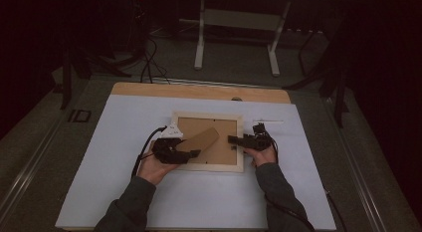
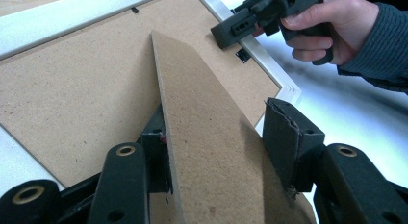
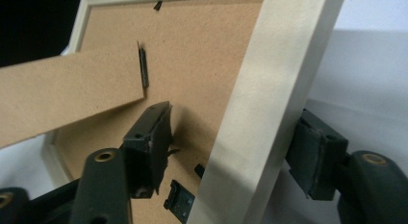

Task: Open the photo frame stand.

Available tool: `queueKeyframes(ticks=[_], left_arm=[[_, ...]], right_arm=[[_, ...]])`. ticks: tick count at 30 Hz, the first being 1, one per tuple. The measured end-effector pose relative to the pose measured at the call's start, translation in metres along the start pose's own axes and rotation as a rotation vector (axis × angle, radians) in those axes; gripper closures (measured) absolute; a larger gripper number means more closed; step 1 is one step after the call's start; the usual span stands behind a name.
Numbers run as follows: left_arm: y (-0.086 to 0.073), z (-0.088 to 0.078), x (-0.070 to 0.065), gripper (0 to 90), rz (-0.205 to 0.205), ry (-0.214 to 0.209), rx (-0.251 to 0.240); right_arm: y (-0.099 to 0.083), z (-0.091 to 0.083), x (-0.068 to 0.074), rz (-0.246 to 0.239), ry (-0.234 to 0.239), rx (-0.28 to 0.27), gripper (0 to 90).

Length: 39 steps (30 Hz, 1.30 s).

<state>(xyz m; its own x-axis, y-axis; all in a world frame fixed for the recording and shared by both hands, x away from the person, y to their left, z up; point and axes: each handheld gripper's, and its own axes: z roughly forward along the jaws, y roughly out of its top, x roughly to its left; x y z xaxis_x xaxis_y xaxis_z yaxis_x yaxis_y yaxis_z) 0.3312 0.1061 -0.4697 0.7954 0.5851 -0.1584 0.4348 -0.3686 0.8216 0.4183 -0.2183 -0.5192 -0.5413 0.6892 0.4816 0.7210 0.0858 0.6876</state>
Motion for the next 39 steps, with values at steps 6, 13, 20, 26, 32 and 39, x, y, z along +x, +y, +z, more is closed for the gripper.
queueKeyframes(ticks=[6,13,20,26,32,39], left_arm=[[-0.001,-0.001,-0.001,54.0,0.007,-0.021,-0.012],[0.000,-0.003,-0.002,54.6,0.017,-0.027,-0.017],[0.001,-0.004,-0.002,54.9,0.020,-0.031,-0.018],[0.002,-0.006,-0.001,56.1,0.026,-0.031,-0.021],[0.002,-0.007,0.000,56.3,0.027,-0.024,-0.020],[0.002,-0.007,0.000,56.3,0.026,-0.017,-0.024]], right_arm=[[0.001,-0.001,-0.006,0.052,0.055,-0.023,39.9],[0.001,-0.006,-0.011,0.119,0.115,-0.049,47.7],[0.000,-0.010,-0.013,0.136,0.138,-0.068,50.6],[0.002,-0.014,-0.010,0.123,0.142,-0.099,53.1],[0.003,-0.018,-0.009,0.118,0.151,-0.129,55.5],[0.004,-0.021,-0.008,0.111,0.158,-0.145,56.9]])
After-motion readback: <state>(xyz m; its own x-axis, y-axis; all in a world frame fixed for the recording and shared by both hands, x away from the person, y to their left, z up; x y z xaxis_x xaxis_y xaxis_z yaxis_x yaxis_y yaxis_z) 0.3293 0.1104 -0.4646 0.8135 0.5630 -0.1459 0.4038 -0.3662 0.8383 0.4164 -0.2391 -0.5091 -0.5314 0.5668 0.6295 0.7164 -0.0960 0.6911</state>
